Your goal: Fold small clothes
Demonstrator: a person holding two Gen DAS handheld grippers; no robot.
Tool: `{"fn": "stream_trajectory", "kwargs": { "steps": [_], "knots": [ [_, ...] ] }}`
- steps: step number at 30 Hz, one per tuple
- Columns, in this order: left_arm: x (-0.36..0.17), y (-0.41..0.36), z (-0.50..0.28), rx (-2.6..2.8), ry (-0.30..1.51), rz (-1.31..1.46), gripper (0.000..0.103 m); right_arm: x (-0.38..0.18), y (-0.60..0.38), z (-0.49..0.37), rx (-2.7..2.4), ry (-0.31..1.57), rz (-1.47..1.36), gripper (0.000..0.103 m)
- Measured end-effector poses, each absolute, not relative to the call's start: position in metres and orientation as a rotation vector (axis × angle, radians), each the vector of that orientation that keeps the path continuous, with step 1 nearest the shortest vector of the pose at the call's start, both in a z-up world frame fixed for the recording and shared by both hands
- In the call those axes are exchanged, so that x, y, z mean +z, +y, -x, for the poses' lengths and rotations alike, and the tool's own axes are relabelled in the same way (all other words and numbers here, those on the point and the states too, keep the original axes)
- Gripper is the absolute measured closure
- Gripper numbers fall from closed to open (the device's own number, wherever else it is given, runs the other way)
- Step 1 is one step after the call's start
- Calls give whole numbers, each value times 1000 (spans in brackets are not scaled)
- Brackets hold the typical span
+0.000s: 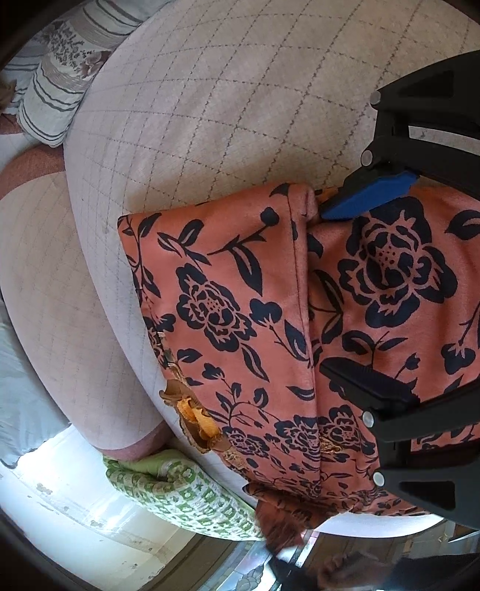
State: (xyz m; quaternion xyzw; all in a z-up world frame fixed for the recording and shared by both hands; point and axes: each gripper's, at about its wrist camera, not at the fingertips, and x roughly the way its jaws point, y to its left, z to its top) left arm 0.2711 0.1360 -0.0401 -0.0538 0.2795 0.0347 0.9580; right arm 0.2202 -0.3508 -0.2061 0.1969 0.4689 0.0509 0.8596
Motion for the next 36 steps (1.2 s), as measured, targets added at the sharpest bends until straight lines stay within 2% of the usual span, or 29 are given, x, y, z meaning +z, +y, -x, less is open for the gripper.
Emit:
{"fn": "stream_trajectory", "kwargs": {
  "steps": [3, 4, 7, 11, 15, 17, 20, 24, 27, 28, 29, 30, 34, 36],
  "knots": [
    [-25, 11, -241, -214, 493, -144, 98, -206, -352, -218, 99, 980, -425, 24],
    [-31, -21, -231, -300, 496, -193, 93, -206, -353, -217, 100, 980, -432, 24],
    [-83, -94, -218, -548, 656, -311, 36, -206, -354, -219, 105, 999, -447, 24],
    [-139, -83, -220, -496, 869, -283, 34, -193, -353, -221, 121, 1009, -428, 22],
    [-116, -9, -195, -386, 829, -120, 32, -164, -345, -220, 156, 934, -396, 22],
    [-110, 37, -201, -273, 793, -40, 23, -147, -327, -230, 204, 905, -357, 21],
    [-120, 105, -216, -24, 818, 77, 23, -134, -290, -252, 262, 908, -269, 21],
    [-154, 155, -223, 155, 902, 194, 23, -122, -198, -284, 300, 880, 77, 21],
    [-171, 157, -227, 151, 955, 198, 24, -151, -127, -308, 249, 966, 427, 22],
    [-176, 154, -229, 147, 966, 191, 24, -171, -109, -317, 244, 1009, 527, 35],
    [-180, 152, -231, 141, 978, 186, 24, -183, -103, -324, 220, 1033, 578, 84],
    [-182, 149, -231, 132, 969, 186, 24, -185, -105, -331, 187, 1043, 564, 95],
    [-181, 152, -231, 133, 967, 180, 24, -128, -179, -317, 120, 885, 66, 93],
    [-179, 147, -234, 134, 958, 155, 24, -129, -222, -300, 82, 862, -175, 86]
  ]
}}
